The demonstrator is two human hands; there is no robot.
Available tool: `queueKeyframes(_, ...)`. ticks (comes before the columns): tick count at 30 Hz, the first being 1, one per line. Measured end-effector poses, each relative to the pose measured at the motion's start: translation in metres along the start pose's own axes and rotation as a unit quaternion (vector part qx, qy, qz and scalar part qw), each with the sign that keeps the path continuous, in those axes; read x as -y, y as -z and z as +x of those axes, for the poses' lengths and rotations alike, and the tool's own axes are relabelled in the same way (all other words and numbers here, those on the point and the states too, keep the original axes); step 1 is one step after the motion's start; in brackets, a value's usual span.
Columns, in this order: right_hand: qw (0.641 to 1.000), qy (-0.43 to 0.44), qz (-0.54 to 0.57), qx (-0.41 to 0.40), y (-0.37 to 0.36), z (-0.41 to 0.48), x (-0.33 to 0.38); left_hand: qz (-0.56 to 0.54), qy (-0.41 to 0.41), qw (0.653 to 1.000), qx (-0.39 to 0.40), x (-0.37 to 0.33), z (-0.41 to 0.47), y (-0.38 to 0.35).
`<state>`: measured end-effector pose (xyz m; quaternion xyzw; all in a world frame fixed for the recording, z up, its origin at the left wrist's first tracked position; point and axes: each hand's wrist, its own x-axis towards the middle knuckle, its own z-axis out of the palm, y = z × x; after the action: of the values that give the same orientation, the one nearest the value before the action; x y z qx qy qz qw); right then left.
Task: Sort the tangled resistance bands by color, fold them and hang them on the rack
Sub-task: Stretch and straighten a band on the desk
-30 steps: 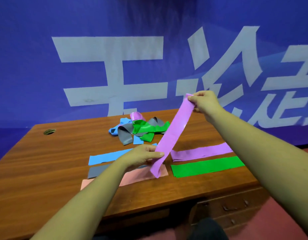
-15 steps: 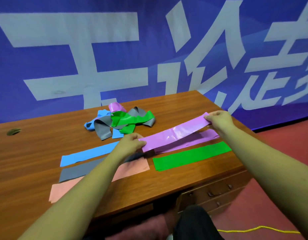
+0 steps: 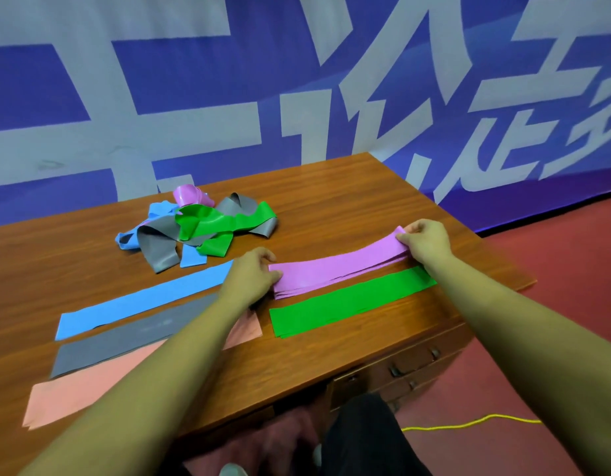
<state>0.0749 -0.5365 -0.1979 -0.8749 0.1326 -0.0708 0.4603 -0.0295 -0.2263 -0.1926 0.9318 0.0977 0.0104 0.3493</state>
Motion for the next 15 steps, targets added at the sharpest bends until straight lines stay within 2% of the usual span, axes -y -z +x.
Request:
queueKeyframes(5, 0.998, 0.042, -0.055, 0.003, -0.01, 0.009, -0.006, 0.079, -0.053, 0.995, -0.012, 0.006, 0.001, -0.008)
queueKeyframes(9, 0.992, 0.079, -0.094, -0.003, -0.017, 0.007, -0.012, 0.086, -0.057, 0.995, -0.007, 0.01, 0.003, -0.008)
queueKeyframes(13, 0.993, 0.074, -0.081, -0.032, -0.018, 0.001, -0.013, 0.084, -0.058, 0.995, -0.004, 0.014, 0.004, -0.007)
queueKeyframes(15, 0.99, 0.086, -0.112, -0.03, -0.019, 0.001, -0.019, 0.107, -0.067, 0.992, 0.003, 0.017, 0.003, -0.009)
